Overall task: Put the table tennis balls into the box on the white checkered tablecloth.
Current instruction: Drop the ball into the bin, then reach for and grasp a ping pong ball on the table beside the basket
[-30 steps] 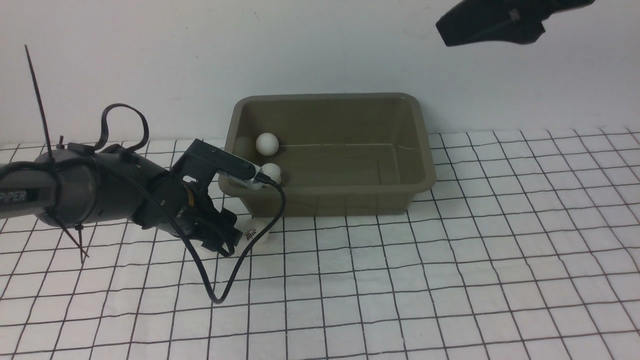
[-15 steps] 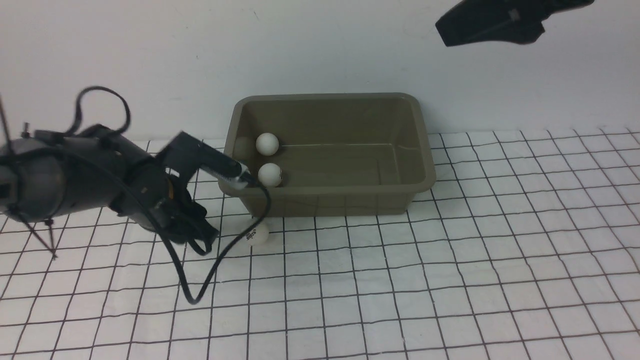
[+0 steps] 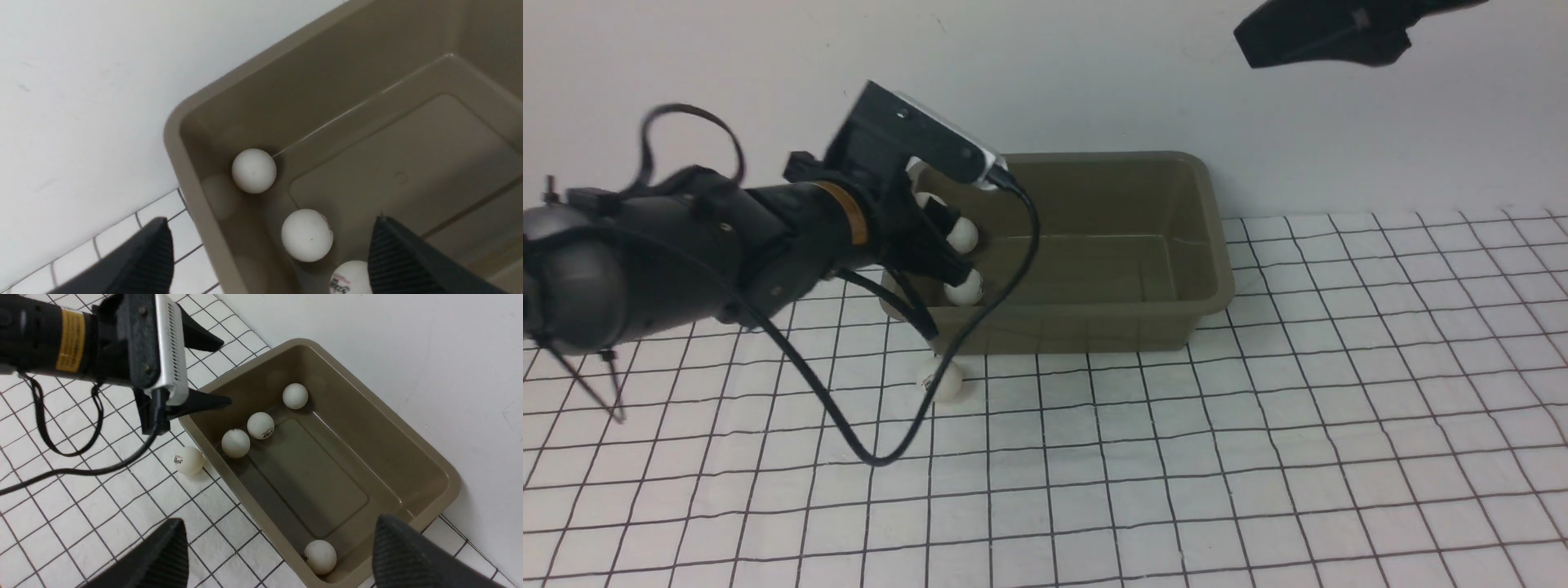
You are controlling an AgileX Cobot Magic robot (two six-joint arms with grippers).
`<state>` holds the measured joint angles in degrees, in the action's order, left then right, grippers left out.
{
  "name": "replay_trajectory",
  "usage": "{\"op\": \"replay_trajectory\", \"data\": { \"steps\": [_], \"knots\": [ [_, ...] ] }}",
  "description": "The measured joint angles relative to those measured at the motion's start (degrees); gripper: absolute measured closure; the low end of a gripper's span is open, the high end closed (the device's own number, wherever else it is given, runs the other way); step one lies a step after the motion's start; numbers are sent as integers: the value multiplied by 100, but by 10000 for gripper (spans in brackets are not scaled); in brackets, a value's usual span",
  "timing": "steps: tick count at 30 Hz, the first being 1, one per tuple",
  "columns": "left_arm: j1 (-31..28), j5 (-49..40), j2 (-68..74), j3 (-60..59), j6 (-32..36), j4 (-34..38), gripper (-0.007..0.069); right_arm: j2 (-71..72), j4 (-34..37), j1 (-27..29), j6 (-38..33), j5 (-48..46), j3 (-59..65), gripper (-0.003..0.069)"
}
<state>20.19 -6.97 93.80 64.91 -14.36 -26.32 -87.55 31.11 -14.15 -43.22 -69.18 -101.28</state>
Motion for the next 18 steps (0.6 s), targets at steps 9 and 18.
{"op": "replay_trajectory", "data": {
  "steps": [9,18],
  "knots": [
    [116,-2440,-1503,-4,-4,564,176,0,-6,0,0,0,0,111],
    [133,-2982,-1591,-348,1130,2145,196,0,-6,0,0,-7,0,111]
  ]
}}
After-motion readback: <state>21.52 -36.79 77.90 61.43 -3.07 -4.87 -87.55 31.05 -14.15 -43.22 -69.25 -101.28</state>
